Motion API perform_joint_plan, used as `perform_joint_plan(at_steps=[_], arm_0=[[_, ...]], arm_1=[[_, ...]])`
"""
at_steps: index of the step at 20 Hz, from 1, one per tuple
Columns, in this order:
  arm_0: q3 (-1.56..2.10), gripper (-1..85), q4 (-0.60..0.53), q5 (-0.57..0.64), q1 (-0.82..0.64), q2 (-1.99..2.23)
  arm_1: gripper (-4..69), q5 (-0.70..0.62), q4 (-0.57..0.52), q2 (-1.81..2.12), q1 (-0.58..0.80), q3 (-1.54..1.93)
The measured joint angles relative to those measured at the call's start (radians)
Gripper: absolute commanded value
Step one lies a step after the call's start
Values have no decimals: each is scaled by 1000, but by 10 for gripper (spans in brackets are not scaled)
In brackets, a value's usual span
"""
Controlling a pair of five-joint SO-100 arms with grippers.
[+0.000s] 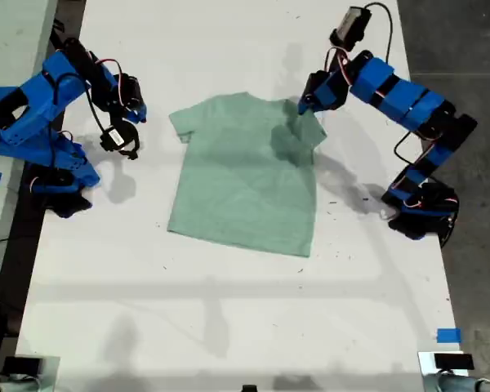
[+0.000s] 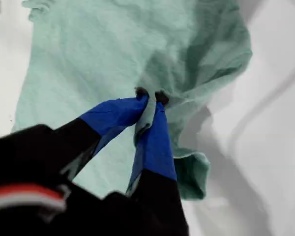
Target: Fold tshirt
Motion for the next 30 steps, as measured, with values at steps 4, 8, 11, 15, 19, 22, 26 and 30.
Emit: perform_joint_plan(at_steps=[4, 8, 11, 15, 19, 22, 26, 30], arm_0=[[0, 1, 0, 0, 0, 15], [0, 1, 0, 0, 0, 15], [0, 1, 0, 0, 2, 15], [0, 1, 0, 0, 21, 17], [0, 1, -2, -3, 20, 17], [0, 1, -25, -5, 21, 15], [0, 1, -55, -2, 21, -60], [-109, 8, -60, 40, 17, -183]], arm_1=[[-9, 77, -196, -178, -114, -100], [307, 109, -388, -365, -138, -101], [383, 133, -359, -453, -135, -100], [376, 112, -163, -325, -135, -132], [345, 55, 54, 31, -135, -120], [320, 55, 137, 305, -143, 64], [318, 114, 138, 604, -210, 351], [316, 207, 138, 793, -308, 563]])
